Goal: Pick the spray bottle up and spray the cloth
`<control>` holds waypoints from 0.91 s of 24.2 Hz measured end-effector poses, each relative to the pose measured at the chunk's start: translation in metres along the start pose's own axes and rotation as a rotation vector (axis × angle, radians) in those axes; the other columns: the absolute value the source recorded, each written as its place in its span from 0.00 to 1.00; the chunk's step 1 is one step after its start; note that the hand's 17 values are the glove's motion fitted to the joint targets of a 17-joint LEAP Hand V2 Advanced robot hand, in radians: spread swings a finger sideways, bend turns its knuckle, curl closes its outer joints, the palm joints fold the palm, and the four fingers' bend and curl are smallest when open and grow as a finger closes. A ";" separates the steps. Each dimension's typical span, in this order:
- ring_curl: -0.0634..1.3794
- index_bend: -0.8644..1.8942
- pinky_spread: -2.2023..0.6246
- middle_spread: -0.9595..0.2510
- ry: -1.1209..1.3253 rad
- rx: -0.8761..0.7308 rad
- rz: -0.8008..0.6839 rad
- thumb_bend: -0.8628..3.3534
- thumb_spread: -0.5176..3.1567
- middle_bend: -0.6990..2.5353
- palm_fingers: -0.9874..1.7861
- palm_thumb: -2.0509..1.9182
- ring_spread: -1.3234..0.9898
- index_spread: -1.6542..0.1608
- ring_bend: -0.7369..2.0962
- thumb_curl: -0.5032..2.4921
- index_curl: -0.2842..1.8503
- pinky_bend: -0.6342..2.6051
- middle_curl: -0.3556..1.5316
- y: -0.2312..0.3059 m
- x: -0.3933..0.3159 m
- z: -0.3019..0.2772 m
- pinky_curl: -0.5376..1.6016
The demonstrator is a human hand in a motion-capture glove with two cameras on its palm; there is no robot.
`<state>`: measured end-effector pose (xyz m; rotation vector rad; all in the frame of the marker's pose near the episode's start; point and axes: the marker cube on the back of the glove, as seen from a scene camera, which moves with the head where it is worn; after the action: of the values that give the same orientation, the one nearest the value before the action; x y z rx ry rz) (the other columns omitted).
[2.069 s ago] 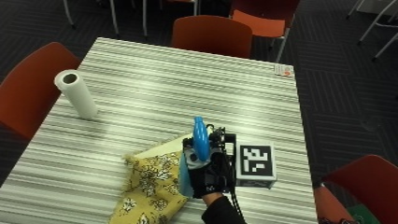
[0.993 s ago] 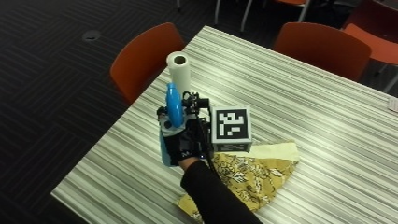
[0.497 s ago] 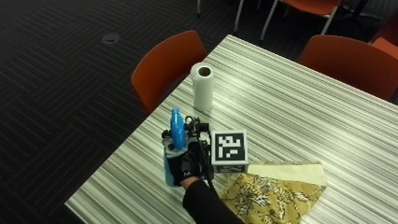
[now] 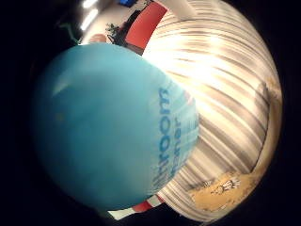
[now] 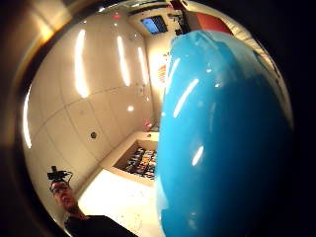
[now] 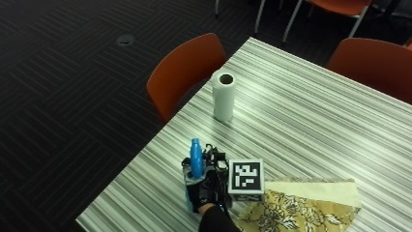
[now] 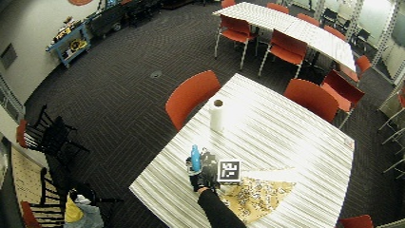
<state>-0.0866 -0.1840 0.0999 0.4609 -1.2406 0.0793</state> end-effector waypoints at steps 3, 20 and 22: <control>0.40 0.51 0.79 0.77 0.005 -0.003 0.001 0.20 0.31 0.34 0.69 0.81 0.50 0.85 0.38 0.43 0.43 0.23 0.50 0.005 0.002 0.002 0.35; 0.40 0.45 0.81 0.79 0.036 -0.106 0.054 0.19 0.35 0.33 0.55 0.79 0.53 0.84 0.36 0.42 0.42 0.23 0.49 0.024 0.014 0.023 0.34; 0.42 0.45 0.82 0.79 0.044 -0.135 0.064 0.19 0.36 0.30 0.45 0.78 0.55 0.82 0.35 0.41 0.42 0.26 0.48 0.027 0.015 0.026 0.36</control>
<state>-0.1131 -0.1725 0.1281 0.3007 -1.2091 0.0595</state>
